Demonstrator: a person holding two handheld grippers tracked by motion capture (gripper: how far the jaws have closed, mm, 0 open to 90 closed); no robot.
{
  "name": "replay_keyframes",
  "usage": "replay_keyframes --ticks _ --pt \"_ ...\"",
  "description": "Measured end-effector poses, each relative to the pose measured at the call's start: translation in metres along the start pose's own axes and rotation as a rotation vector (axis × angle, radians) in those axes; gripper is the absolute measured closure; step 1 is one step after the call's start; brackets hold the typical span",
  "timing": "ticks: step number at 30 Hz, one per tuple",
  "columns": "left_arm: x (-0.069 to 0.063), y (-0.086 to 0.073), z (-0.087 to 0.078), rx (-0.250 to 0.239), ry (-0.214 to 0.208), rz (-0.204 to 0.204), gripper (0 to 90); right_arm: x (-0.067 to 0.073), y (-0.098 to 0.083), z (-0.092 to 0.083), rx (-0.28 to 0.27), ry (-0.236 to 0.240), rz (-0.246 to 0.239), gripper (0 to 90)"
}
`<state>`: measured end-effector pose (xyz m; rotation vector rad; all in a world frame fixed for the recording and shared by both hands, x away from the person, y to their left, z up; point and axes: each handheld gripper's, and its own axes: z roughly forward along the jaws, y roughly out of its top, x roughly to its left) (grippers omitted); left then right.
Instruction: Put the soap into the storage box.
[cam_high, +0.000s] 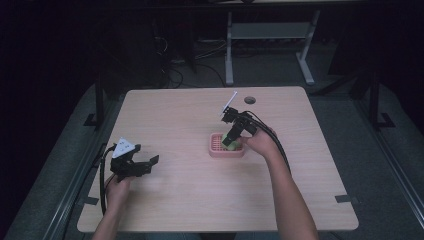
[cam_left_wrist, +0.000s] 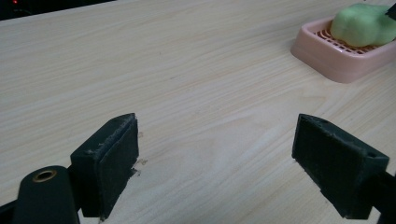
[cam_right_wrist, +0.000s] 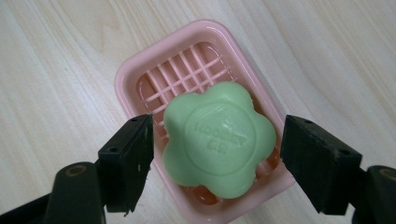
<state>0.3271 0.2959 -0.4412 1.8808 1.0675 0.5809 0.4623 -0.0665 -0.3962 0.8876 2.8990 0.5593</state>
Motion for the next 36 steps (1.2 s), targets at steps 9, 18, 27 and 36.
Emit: replay_keyframes --ticks 9,18,27,36 --pt "0.000 0.000 0.000 0.000 -0.001 0.002 14.4 -0.001 -0.005 -0.010 -0.018 0.018 0.021 24.6" --pt "0.000 0.000 -0.001 -0.007 -0.002 -0.002 14.4 -0.003 -0.013 -0.022 -0.029 0.010 0.030 24.7" --pt "-0.002 0.000 0.000 0.007 -0.002 0.012 14.4 -0.004 -0.024 -0.032 -0.035 0.019 0.049 24.7" --pt "-0.002 0.000 0.000 0.012 -0.004 0.015 14.4 -0.008 -0.038 -0.039 -0.054 0.020 0.072 24.7"
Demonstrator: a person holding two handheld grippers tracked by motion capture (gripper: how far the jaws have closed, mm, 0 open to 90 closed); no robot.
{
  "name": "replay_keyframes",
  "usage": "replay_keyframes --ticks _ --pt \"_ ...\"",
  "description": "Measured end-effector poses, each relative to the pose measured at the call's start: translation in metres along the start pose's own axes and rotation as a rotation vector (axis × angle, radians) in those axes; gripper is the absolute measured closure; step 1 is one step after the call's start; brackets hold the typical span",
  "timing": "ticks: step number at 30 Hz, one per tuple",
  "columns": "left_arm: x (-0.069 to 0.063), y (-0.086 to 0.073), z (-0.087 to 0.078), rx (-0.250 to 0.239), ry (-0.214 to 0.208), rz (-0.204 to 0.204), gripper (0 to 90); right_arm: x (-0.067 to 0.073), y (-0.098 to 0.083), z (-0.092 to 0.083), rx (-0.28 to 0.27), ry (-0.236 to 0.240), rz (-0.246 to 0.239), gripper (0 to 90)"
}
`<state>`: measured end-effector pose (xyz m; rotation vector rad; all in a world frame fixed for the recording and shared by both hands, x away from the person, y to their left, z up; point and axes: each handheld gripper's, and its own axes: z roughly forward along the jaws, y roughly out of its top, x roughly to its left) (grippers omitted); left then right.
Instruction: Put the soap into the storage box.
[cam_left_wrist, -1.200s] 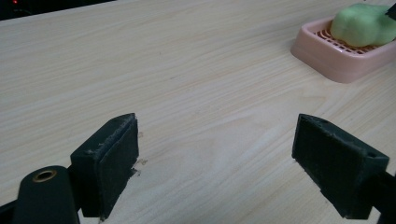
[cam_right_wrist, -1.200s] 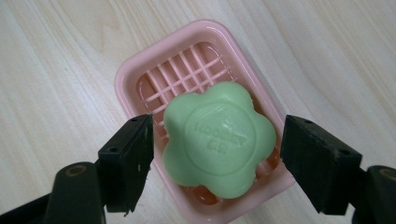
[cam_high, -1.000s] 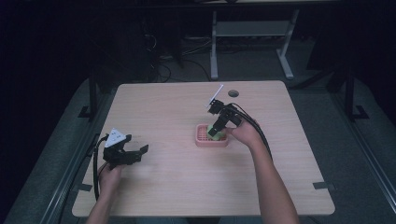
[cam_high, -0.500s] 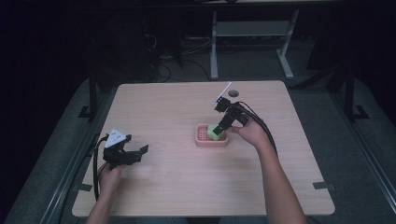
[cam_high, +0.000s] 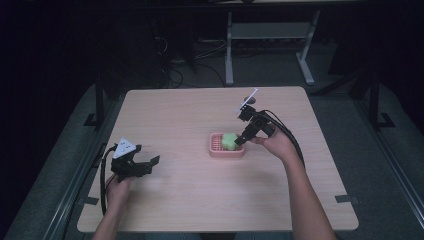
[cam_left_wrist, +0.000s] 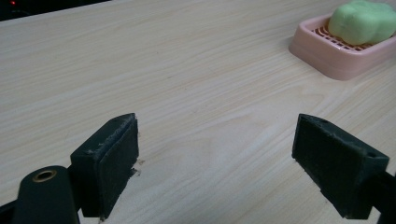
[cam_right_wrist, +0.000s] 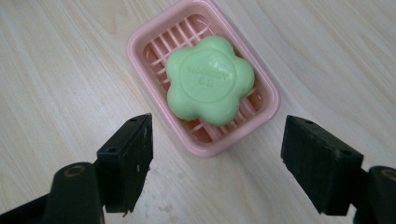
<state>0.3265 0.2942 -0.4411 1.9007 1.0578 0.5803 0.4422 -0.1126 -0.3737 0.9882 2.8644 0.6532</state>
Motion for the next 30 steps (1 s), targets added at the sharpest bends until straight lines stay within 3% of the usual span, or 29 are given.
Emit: replay_keyframes --ticks 30 --pt "-0.002 0.000 0.001 0.001 0.001 0.018 14.4 -0.001 -0.028 -0.021 -0.019 -0.003 0.020 24.7"
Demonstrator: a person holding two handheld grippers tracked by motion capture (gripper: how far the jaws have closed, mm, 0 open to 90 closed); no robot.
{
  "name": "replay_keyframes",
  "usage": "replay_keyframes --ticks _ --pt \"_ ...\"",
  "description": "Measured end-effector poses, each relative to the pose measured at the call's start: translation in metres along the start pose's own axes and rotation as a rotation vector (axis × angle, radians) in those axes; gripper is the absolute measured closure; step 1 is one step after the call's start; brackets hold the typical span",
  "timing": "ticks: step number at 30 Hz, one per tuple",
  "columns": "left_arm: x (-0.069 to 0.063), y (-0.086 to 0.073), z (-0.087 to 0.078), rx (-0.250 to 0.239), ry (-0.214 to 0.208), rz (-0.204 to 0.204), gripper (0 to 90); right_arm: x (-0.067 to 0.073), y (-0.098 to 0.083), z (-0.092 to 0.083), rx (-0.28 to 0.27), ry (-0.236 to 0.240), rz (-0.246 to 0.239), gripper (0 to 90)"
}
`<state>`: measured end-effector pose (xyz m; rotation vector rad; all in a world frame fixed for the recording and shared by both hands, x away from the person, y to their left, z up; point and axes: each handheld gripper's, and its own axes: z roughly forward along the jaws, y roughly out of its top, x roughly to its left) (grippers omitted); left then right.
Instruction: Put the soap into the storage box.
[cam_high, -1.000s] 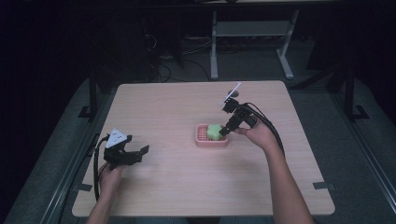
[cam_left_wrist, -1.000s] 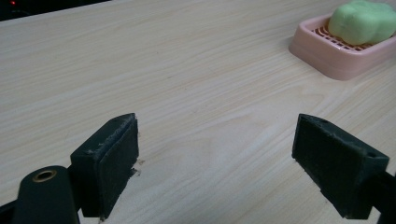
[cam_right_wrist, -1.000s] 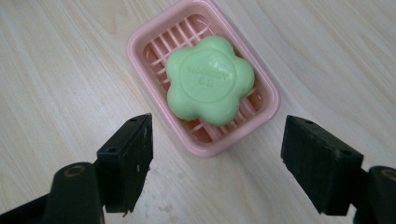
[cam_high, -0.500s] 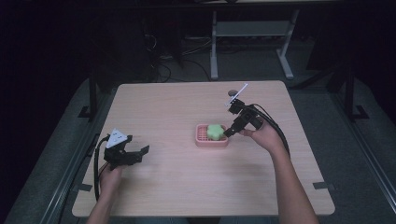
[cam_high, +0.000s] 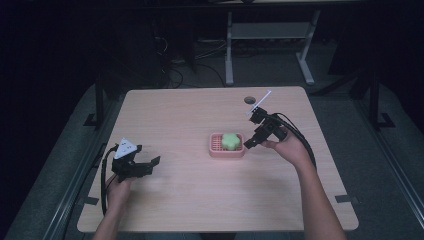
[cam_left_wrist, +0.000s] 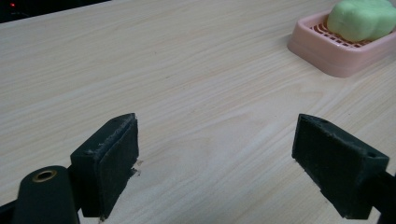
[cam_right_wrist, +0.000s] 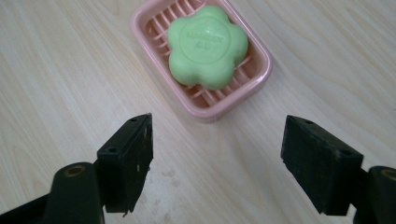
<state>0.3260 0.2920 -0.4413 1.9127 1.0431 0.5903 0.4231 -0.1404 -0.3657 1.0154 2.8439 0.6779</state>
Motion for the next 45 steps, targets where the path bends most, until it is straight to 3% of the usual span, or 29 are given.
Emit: replay_keyframes --ticks 18,45 --pt "-0.002 0.000 0.001 0.000 0.003 0.012 14.3 -0.002 -0.030 -0.001 -0.007 0.017 0.037 24.7" --pt "-0.004 -0.001 0.001 0.002 0.006 0.026 14.4 -0.005 -0.089 -0.008 -0.030 0.008 0.096 24.7"
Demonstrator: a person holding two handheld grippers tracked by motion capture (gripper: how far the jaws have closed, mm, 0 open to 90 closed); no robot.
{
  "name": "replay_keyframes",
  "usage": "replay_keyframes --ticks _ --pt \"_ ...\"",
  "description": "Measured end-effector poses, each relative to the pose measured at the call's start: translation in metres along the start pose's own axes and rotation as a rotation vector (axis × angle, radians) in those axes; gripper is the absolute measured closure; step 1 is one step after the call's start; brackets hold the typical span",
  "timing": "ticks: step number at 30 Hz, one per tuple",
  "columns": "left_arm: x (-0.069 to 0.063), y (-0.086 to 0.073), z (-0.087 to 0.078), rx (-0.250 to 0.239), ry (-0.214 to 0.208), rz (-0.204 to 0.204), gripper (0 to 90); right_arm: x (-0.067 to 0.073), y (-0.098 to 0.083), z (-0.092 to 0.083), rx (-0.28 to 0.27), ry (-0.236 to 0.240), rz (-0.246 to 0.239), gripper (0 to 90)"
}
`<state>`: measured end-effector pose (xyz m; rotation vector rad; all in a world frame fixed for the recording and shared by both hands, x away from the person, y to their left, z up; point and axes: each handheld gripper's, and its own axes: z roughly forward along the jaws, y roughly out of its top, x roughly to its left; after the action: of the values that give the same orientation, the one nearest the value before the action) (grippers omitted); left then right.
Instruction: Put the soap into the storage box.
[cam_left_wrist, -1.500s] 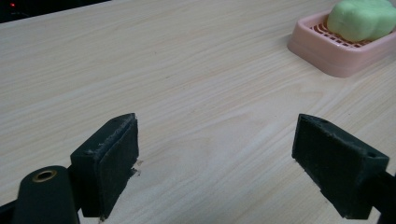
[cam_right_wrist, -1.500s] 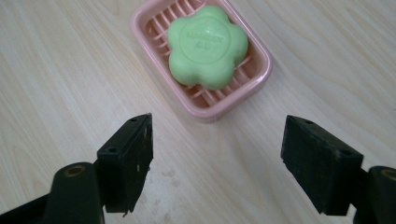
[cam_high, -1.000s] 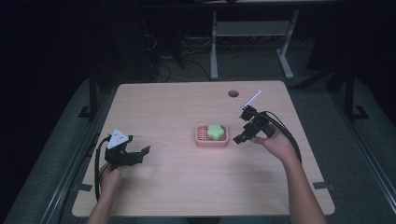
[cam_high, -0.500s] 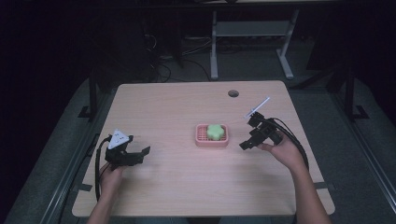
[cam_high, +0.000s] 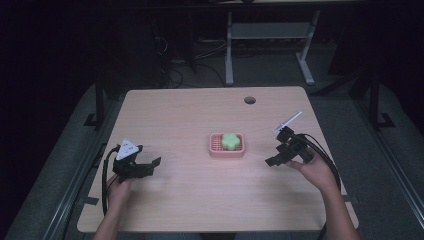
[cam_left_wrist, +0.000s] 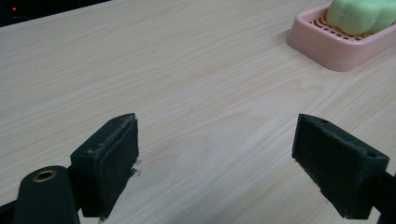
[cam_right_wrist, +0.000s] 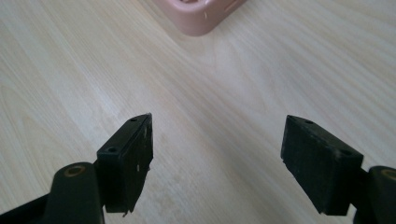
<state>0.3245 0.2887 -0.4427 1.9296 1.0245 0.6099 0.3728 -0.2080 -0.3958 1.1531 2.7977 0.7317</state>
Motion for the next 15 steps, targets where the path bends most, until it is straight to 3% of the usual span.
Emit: replay_keyframes --ticks 15 --pt "-0.002 0.000 0.000 0.008 -0.001 0.009 14.4 -0.001 -0.034 -0.002 -0.027 -0.001 0.033 24.7"
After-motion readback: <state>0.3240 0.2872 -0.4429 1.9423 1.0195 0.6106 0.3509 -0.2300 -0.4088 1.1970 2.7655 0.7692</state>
